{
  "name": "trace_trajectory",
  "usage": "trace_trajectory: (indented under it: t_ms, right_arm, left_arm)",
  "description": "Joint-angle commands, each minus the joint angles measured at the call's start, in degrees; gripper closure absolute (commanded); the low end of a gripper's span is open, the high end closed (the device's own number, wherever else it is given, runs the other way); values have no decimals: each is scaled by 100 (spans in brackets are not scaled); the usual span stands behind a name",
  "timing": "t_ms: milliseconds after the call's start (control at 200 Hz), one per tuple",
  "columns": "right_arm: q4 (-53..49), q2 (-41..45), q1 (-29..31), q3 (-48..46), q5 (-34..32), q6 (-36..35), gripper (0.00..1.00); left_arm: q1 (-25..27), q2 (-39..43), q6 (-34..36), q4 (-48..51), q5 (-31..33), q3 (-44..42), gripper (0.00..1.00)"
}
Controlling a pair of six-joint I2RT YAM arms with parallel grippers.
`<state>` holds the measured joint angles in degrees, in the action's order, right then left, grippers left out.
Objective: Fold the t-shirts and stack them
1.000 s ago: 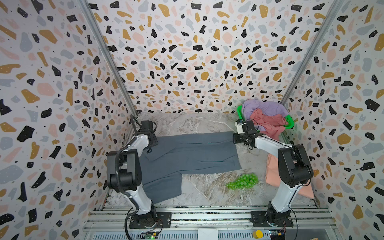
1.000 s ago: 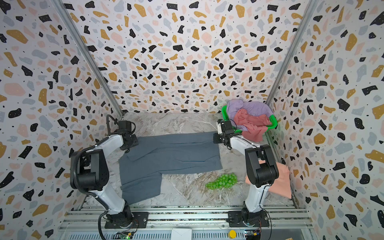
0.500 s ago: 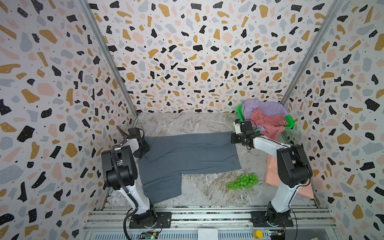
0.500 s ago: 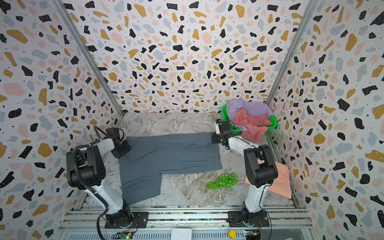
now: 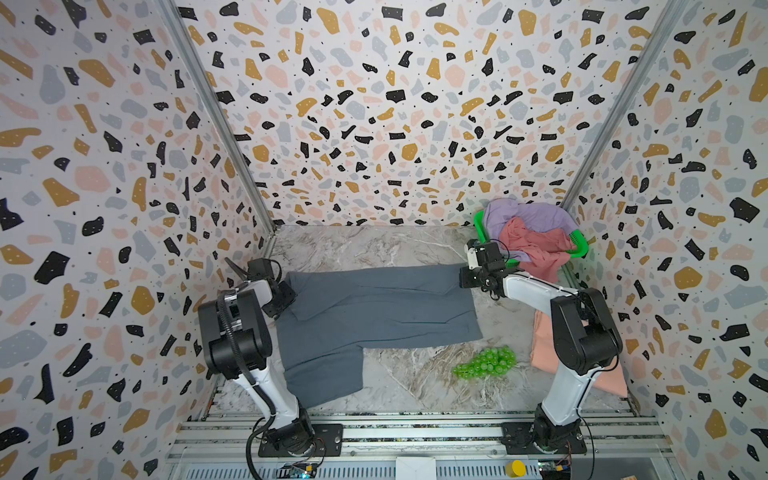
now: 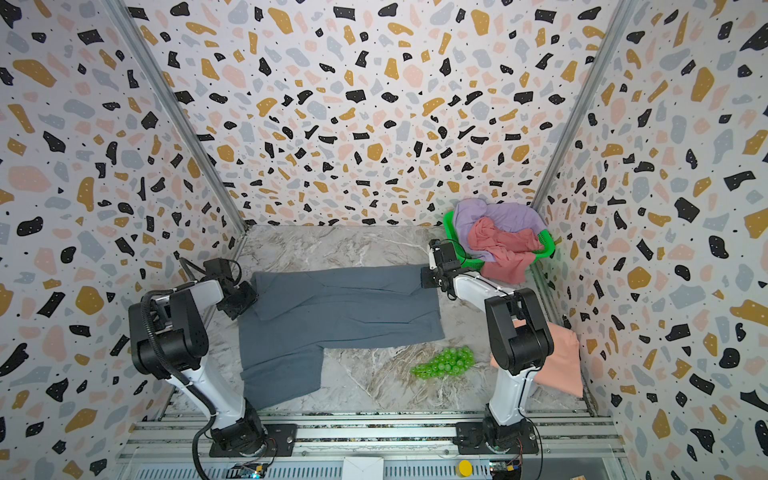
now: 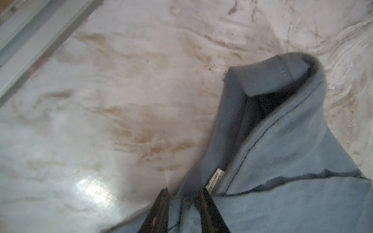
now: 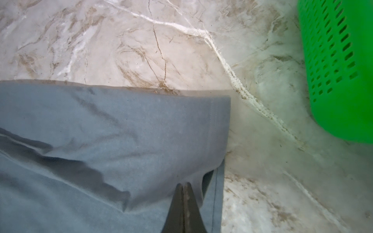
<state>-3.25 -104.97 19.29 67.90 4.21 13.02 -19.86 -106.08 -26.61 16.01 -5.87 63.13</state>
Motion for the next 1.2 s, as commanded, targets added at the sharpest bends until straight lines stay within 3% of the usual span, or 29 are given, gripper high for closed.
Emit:
trace_trajectory:
  t_ms: [0, 285, 551, 1196]
  right_arm:
    - [-61, -13, 40, 207, -96, 68, 100]
    - [-40, -100, 39, 234, -79, 51, 100]
    - [-31, -118, 39, 213, -87, 9, 100]
    - [-76, -191, 40, 265, -104, -59, 100]
  left_arm:
    - [-6, 131, 5, 492, 149, 4, 69]
    - [-9, 233, -158, 828, 258, -15, 73]
    - [-5, 88, -335, 731, -94, 145, 75]
    - [70, -221, -98, 930, 162, 543, 77]
